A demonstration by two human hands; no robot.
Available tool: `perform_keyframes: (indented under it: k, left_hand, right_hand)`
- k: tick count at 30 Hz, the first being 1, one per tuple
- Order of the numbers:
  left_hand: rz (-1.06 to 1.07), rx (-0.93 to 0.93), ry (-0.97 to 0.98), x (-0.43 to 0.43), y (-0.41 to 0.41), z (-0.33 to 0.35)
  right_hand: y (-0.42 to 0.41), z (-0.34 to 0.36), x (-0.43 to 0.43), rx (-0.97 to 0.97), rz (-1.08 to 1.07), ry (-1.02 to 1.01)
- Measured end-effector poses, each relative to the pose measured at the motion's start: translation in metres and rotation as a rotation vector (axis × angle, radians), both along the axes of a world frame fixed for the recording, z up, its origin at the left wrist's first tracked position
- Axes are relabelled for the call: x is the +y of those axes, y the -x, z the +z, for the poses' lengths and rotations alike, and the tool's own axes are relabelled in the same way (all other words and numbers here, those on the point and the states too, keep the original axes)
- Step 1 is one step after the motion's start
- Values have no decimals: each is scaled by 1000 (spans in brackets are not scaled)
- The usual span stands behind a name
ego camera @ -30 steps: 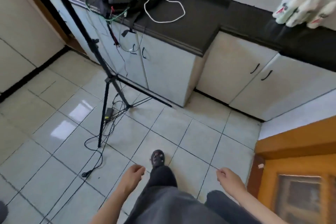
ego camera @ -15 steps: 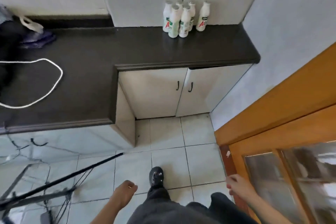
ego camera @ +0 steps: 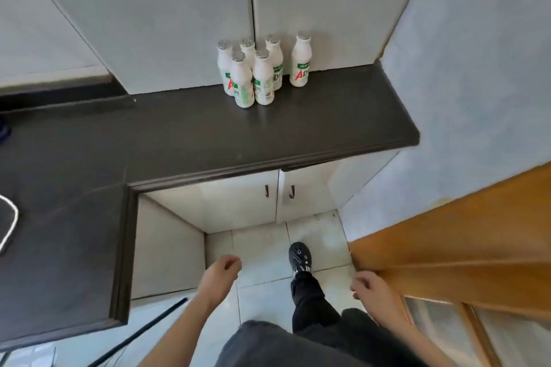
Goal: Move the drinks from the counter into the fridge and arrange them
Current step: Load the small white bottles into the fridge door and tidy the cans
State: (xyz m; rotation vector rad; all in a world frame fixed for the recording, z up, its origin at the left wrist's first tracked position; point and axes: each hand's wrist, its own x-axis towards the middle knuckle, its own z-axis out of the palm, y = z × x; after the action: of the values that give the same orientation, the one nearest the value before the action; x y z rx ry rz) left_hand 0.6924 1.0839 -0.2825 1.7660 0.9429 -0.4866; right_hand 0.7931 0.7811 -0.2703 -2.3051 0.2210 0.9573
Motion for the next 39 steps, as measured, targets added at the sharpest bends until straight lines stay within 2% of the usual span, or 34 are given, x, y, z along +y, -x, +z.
perform_keyframes:
  k: [3,7,13,18,25,32,35,39]
  left_hand:
    - [227,-122,-17,6,-51,18]
    - [417,-280,-91,24,-123,49]
    - [583,-473,-112,42,-192,85]
    - [576,-518,-180,71,-241,101]
    - [456,-614,-326,117,-304,119]
    - [203,-664,-330,140,-337,115]
    - [93,-669,-421,145,-343,113]
    - [48,-671,-491,150,-343,111]
  right_hand:
    - [-83,11,32,-104,84,-99]
    - [-173,38,81,-210,174,-251]
    - [-240,69,139,-290,226,-395]
    - [-275,80,181,-372,238,-436]
    - [-307,107,239,-490,277,-435]
    - [-325,123,287,-629,335,-393]
    - [-330,124,303,-684,382,-340]
    - [-330,122,317,-717,428,-319]
